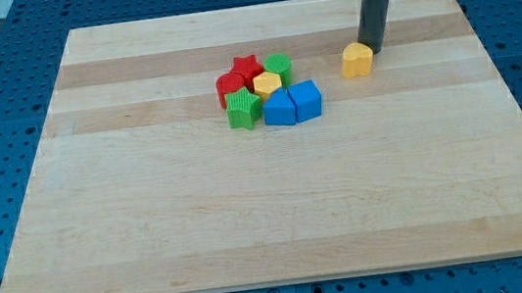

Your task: Place the heart above the cube

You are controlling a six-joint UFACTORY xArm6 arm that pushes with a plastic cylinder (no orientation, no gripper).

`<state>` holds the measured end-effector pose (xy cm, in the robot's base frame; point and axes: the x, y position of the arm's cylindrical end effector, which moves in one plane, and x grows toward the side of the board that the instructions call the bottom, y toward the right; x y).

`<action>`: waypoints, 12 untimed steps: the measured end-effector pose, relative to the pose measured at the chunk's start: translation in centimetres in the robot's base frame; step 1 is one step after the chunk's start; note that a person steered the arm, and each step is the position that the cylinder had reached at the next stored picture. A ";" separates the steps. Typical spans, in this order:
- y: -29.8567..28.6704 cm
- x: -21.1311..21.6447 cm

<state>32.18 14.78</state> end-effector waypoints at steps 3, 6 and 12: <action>0.0 1.2; -3.2 2.2; -2.0 4.0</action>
<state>36.14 12.78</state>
